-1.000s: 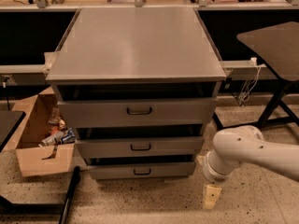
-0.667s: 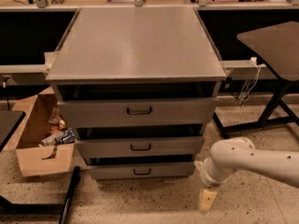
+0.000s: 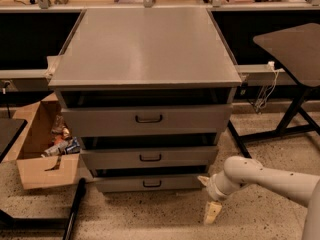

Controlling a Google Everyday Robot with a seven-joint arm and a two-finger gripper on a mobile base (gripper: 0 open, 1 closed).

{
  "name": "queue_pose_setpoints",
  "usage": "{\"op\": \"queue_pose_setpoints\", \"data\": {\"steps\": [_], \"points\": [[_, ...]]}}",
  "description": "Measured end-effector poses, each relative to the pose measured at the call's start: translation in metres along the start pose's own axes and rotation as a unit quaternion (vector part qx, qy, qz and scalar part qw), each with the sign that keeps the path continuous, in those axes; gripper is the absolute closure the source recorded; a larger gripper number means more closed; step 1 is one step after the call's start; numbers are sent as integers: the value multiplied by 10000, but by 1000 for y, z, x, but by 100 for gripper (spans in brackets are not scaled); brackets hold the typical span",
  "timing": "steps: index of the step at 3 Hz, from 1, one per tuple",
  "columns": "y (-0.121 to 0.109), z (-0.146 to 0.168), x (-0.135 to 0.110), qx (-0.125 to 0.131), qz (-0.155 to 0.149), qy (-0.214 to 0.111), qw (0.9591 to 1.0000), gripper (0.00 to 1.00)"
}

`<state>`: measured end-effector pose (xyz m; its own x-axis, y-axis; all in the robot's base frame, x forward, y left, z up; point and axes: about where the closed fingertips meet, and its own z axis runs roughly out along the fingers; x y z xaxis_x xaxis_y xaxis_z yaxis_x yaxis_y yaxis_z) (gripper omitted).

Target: Open bottom drawer

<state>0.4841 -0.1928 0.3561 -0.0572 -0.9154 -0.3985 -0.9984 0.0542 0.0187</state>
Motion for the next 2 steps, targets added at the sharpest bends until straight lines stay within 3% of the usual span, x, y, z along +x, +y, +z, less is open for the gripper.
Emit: {"op": "queue_pose_setpoints", "data": {"steps": [2], "points": [[-32,51,-1,-196,-512,-488,9973,0]]}}
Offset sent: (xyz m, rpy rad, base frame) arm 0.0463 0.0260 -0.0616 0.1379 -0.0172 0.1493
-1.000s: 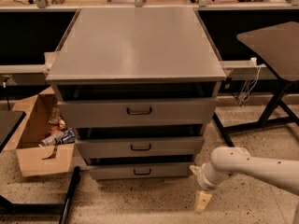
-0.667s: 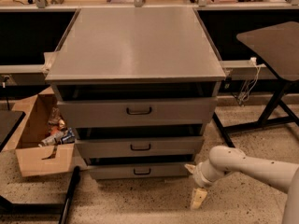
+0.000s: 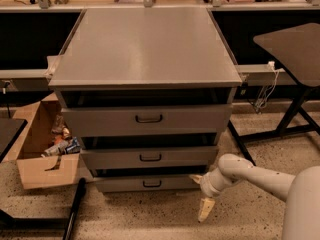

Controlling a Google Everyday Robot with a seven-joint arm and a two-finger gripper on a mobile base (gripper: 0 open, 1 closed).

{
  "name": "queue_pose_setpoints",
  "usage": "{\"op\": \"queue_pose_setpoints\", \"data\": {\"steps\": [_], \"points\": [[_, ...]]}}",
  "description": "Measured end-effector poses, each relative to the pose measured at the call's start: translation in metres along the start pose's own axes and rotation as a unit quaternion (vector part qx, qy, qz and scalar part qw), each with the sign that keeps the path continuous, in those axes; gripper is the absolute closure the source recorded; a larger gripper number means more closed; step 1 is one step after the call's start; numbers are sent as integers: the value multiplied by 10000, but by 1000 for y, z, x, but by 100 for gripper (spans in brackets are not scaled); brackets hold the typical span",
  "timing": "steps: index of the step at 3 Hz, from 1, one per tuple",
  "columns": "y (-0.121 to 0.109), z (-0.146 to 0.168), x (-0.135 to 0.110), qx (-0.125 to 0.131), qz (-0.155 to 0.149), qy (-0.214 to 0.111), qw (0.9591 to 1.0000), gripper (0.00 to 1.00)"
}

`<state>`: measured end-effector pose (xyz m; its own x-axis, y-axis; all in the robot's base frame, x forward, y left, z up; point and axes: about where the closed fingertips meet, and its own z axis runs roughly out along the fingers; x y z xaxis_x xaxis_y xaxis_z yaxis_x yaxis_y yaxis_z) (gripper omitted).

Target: Open bottom drawer

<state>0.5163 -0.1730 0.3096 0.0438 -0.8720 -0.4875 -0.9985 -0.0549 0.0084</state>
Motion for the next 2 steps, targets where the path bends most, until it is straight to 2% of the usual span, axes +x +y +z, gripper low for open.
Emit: {"op": "queue_pose_setpoints", "data": {"steps": [1,2], "points": [[-2,4,2,16,-17,46,10000,0],[-15,29,17,111,-114,320,9994,0]]}}
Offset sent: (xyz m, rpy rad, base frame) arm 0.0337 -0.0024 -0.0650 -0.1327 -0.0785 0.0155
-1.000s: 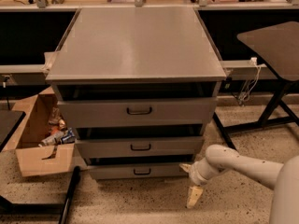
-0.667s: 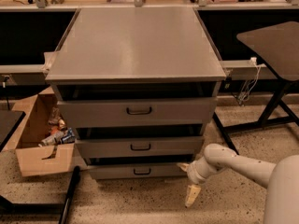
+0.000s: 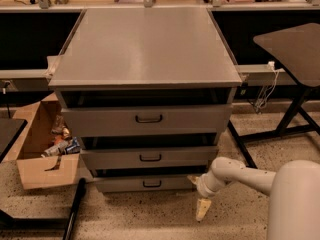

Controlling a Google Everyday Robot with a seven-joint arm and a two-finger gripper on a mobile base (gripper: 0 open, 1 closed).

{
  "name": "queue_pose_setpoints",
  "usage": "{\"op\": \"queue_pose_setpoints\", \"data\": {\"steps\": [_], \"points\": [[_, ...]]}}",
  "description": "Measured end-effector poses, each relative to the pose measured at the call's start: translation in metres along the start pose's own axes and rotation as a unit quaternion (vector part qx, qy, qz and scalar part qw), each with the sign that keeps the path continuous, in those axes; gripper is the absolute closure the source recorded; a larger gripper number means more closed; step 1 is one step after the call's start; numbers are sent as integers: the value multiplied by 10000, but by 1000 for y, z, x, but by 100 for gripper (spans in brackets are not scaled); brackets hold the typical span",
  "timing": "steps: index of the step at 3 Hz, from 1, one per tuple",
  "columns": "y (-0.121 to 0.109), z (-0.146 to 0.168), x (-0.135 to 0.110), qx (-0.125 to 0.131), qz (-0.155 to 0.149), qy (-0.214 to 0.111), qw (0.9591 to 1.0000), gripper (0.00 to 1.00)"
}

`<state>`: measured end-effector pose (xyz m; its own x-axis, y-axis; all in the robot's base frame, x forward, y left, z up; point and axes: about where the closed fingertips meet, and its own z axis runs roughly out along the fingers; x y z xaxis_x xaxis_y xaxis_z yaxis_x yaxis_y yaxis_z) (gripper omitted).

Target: Open bottom drawer

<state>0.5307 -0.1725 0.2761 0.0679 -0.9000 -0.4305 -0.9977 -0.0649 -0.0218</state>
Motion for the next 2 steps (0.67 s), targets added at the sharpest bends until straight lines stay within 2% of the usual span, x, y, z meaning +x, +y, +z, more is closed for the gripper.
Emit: {"op": "queue_pose_setpoints", "data": {"steps": [1,2], "points": [[-14,32,18,104,-127,52,9999,0],[-35,55,30,326,-262,28,9991,0]]}}
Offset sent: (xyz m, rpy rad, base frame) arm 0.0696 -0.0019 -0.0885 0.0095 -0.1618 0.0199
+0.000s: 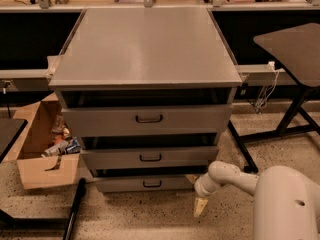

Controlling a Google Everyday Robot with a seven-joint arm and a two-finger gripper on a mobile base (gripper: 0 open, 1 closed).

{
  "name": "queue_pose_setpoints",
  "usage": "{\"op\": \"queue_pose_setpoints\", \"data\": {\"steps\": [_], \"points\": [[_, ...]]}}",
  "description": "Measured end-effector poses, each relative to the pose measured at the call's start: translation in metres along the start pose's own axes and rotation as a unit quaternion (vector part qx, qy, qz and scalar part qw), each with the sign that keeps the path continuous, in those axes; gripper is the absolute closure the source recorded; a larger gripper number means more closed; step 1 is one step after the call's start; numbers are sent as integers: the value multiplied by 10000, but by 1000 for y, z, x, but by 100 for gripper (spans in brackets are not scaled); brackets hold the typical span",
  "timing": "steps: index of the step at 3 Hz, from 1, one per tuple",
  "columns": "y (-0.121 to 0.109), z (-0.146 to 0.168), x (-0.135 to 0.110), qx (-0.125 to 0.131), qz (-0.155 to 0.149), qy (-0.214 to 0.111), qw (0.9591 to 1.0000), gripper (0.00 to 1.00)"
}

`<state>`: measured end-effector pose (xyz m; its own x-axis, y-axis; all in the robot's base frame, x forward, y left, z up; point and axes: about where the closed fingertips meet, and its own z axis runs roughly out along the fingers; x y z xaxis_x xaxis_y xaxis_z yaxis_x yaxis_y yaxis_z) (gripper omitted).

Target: Open bottom drawer

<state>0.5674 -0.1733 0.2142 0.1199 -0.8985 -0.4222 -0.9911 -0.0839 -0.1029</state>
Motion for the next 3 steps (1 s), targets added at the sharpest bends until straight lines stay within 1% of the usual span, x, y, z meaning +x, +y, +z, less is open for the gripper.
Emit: {"op": "queue_pose_setpoints", "data": {"steps": [1,2,3], "points": [[-19,15,5,257,-100,40,9996,0],[-39,30,10,461,-130,185,9987,0],[-56,50,15,509,-76,273,9983,0]]}}
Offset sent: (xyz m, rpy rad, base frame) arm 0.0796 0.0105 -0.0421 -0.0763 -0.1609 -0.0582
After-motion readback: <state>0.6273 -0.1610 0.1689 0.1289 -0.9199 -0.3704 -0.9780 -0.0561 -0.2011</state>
